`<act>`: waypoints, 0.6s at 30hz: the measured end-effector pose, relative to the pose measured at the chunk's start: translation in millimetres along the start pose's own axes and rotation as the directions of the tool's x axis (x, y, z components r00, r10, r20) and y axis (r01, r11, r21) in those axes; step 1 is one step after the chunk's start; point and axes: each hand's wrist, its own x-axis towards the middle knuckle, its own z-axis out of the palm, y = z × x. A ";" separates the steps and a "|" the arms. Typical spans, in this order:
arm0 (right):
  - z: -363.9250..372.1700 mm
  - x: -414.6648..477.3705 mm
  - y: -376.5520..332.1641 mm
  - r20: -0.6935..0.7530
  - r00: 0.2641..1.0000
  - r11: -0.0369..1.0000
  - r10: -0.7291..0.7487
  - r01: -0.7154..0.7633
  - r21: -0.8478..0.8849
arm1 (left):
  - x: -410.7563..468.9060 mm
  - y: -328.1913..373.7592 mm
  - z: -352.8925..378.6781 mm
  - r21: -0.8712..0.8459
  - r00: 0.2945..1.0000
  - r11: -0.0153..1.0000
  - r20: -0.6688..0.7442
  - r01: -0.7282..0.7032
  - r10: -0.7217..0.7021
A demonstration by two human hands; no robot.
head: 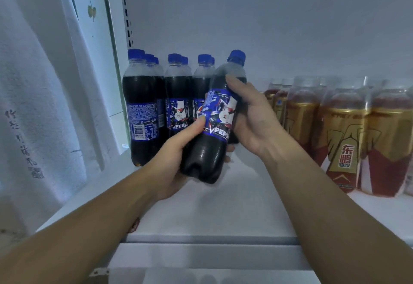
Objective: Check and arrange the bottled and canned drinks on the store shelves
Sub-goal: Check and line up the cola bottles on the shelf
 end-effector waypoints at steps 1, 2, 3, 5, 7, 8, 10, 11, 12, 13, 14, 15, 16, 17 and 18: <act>0.3 0.9 0.7 -0.025 0.999 0.999 -0.035 0.035 0.002 | 1.1 -1.0 0.8 0.001 0.999 1.000 -0.030 -0.016 0.016; 0.9 1.4 0.8 -0.046 0.996 0.997 -0.071 0.071 -0.004 | 2.9 -2.8 1.5 0.019 0.997 0.999 -0.071 -0.038 0.039; 0.6 2.2 1.6 -0.058 0.993 0.995 -0.104 0.103 -0.017 | 5.0 -4.9 1.7 0.051 0.992 0.997 -0.104 -0.063 0.068; 0.7 1.5 2.3 -0.054 0.990 0.991 -0.131 0.128 -0.050 | 6.6 -6.3 1.6 0.121 0.984 0.987 -0.134 -0.101 0.118; 1.8 1.2 2.1 -0.024 0.996 0.996 -0.087 0.086 -0.021 | 4.3 -2.8 1.0 0.096 0.986 0.991 -0.130 -0.089 0.101; 3.0 0.4 1.7 -0.004 0.999 0.999 -0.046 0.046 0.000 | 2.3 -0.6 0.6 0.046 0.992 0.997 -0.109 -0.064 0.069; 3.2 0.4 2.0 0.019 1.000 1.000 -0.002 0.002 -0.010 | 0.1 2.0 -0.6 -0.037 0.999 0.999 -0.050 -0.021 0.020; 2.8 0.3 2.1 0.004 1.000 0.999 -0.016 0.016 -0.046 | 1.1 1.0 -1.3 -0.036 0.999 0.999 -0.042 -0.017 0.015; 2.5 0.1 2.3 -0.021 0.999 0.995 -0.048 0.046 -0.091 | 1.6 0.9 -0.1 -0.019 0.998 1.000 -0.055 -0.023 0.022; 2.3 0.1 2.7 -0.043 0.995 0.988 -0.090 0.083 -0.130 | 2.6 -0.3 0.9 0.007 0.996 0.999 -0.078 -0.039 0.039; 2.6 -0.2 2.8 -0.056 0.990 0.981 -0.129 0.119 -0.156 | 3.7 -1.5 2.0 0.043 0.993 0.998 -0.107 -0.054 0.058; 2.8 -0.4 3.1 -0.063 0.985 0.974 -0.159 0.146 -0.175 | 5.6 -3.3 1.4 0.094 0.987 0.993 -0.135 -0.073 0.085; 3.4 -0.9 3.3 -0.064 0.982 0.969 -0.178 0.164 -0.187 | 6.7 -3.9 0.9 0.141 0.982 0.986 -0.151 -0.089 0.110; 3.6 -1.2 3.6 -0.056 0.982 0.966 -0.183 0.168 -0.195 | 7.2 -4.5 -1.1 0.172 0.979 0.980 -0.158 -0.104 0.132; 4.2 -1.8 3.6 -0.037 0.985 0.968 -0.169 0.158 -0.195 | 6.7 -3.3 -1.6 0.174 0.978 0.979 -0.157 -0.108 0.136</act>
